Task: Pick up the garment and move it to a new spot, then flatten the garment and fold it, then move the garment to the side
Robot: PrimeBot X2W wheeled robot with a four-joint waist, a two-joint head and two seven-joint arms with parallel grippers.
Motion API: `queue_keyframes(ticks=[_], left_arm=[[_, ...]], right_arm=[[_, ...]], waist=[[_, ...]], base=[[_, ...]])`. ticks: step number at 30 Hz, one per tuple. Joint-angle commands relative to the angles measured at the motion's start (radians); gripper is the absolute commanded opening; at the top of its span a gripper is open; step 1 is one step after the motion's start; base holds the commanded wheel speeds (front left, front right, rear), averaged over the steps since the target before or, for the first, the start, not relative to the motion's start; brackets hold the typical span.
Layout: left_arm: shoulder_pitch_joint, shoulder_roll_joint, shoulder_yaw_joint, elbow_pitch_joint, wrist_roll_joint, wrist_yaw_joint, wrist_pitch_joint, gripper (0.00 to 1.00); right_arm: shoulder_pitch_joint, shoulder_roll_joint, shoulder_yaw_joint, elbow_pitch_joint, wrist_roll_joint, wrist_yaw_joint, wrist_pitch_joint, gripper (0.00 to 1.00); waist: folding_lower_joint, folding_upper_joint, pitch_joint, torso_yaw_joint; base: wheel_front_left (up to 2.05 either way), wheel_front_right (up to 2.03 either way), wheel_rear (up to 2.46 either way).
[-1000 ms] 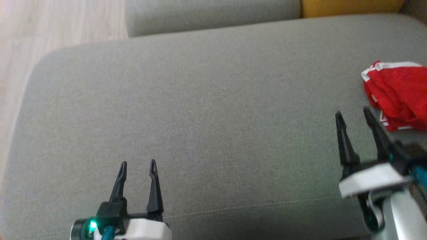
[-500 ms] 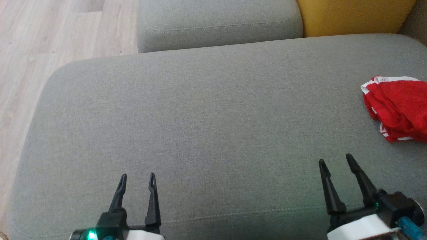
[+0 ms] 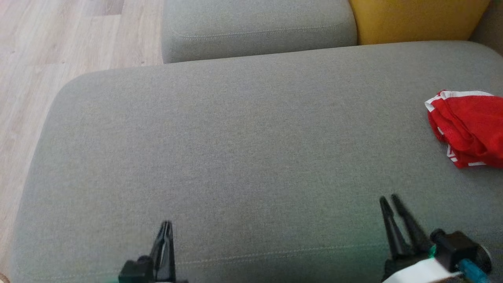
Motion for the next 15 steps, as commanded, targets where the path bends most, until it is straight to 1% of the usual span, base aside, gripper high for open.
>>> queue_keyframes(ticks=[1,15], left_arm=[[0.002,0.000,0.000,-0.003,-0.008,0.000,0.000,0.00],[-0.034,0.010,0.035,0.018,-0.191,-0.038,0.031,0.00]], right_arm=[[0.001,0.000,0.002,0.001,0.008,0.000,0.000,0.00],[-0.032,-0.012,0.003,0.026,0.192,0.000,0.030,0.00]], waist=[[0.0000,0.0000,0.001,0.000],[0.0000,0.0000,0.006,0.003]], base=[[0.00,0.00,0.00],[0.00,0.00,0.00]])
